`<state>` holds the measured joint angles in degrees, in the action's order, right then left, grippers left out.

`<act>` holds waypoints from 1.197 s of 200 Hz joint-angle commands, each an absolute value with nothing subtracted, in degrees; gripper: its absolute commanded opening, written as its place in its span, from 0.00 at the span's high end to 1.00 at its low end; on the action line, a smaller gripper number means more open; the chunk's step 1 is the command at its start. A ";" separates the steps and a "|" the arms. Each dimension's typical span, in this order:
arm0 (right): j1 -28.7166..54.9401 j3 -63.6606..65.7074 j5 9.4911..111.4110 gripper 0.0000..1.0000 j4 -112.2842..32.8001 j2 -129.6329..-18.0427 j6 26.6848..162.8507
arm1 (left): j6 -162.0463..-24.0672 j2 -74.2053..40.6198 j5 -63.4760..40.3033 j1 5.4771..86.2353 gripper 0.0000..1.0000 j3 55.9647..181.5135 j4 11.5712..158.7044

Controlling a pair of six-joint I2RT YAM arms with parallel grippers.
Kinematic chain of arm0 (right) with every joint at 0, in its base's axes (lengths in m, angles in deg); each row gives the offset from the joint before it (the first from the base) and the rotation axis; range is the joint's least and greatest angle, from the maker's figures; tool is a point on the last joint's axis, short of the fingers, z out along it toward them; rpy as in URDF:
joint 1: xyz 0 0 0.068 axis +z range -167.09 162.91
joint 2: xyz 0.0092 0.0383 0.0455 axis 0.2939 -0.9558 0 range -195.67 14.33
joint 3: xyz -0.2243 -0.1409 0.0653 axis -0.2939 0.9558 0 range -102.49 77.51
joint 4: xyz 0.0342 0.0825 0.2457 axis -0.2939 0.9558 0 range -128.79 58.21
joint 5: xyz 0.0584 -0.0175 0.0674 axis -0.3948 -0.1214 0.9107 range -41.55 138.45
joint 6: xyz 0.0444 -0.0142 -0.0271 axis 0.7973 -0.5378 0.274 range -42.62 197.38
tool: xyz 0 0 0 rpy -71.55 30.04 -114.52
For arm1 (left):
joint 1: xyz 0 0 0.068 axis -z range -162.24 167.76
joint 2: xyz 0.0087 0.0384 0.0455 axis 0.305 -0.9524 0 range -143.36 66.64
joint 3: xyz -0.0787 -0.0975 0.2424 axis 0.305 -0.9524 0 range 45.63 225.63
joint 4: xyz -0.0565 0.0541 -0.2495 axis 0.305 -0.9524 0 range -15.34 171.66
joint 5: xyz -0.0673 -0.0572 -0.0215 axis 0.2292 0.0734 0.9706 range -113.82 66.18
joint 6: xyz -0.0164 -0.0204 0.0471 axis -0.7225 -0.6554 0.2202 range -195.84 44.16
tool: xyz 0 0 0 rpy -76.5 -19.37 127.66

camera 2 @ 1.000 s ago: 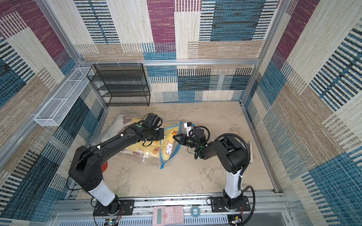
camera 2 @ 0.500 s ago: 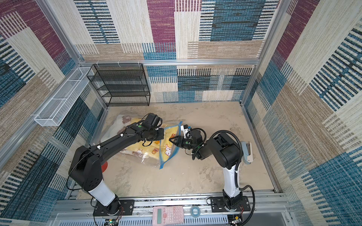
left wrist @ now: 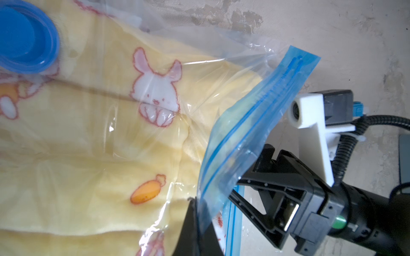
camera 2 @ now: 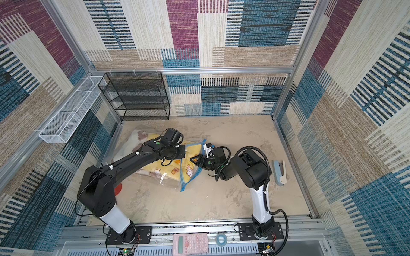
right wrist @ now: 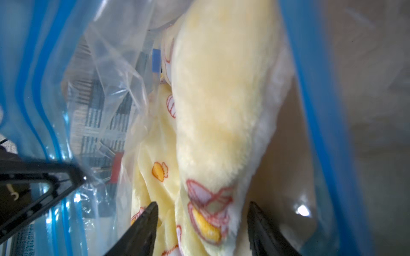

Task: Take the blanket out of the vacuum bag
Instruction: Take out the blanket from the vacuum bag.

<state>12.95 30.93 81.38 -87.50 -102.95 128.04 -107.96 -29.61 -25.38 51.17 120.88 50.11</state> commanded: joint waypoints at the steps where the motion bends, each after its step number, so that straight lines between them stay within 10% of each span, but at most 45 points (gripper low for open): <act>1: 12.97 28.24 77.61 0.33 -83.80 -103.99 123.61 | -107.18 -29.12 -25.27 51.00 1.00 120.76 50.09; 132: 17.78 26.72 91.51 0.41 -92.04 -108.28 131.80 | -106.98 -29.33 -25.22 50.85 1.00 120.61 50.23; 239: 17.63 28.68 90.27 1.00 -92.80 -102.14 126.29 | -106.36 -28.72 -25.75 50.87 1.00 120.56 50.29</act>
